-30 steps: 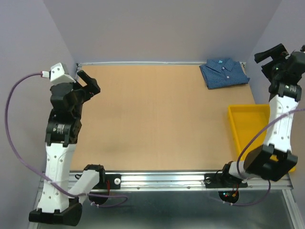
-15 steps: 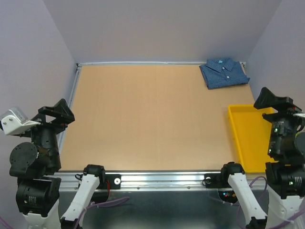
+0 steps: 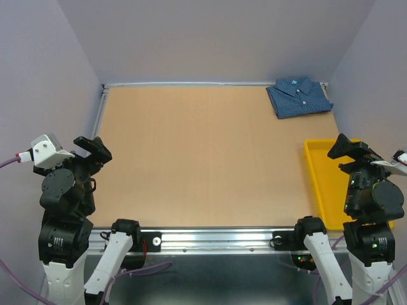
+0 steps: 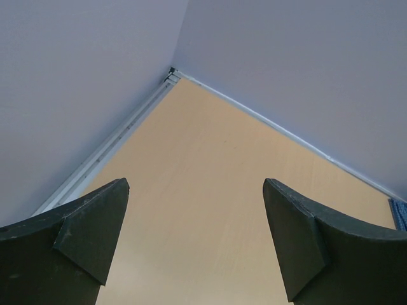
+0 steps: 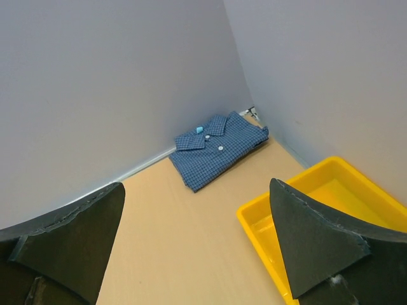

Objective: Fold and stack the long sleeve shirts
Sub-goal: Neatly place the folded shirt to the corner

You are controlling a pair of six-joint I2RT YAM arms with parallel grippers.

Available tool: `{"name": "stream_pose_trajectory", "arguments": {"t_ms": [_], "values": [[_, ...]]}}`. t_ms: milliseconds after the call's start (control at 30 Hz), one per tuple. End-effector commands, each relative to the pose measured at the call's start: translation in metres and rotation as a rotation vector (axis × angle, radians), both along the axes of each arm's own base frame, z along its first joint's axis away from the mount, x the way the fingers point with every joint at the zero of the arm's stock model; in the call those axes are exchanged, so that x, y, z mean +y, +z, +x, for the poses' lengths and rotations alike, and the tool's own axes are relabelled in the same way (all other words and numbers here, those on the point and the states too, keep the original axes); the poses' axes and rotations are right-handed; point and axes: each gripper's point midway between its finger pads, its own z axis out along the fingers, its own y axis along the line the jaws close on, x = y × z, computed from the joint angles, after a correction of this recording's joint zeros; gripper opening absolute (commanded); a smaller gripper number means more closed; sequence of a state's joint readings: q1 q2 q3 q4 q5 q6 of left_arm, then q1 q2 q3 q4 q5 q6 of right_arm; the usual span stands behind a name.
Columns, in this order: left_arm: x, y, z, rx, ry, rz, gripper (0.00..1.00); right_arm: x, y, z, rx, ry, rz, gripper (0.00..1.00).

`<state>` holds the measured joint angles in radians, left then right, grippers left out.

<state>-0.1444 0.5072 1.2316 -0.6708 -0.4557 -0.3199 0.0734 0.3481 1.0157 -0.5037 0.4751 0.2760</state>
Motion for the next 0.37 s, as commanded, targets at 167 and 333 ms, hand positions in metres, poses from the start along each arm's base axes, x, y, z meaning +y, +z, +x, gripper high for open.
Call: {"name": "stream_pose_trajectory", "arguments": {"t_ms": [167, 333], "values": [[-0.0028, 0.0173, 0.008, -0.06, -0.009, -0.011, 0.99, -0.0023, 0.014, -0.0047, -0.063, -0.01, -0.041, 1.0], [-0.0066, 0.0166, 0.0109, -0.058, -0.029, -0.014, 0.99, 0.0007, 0.0139, -0.0026, -0.058, 0.008, -0.054, 1.0]]}}
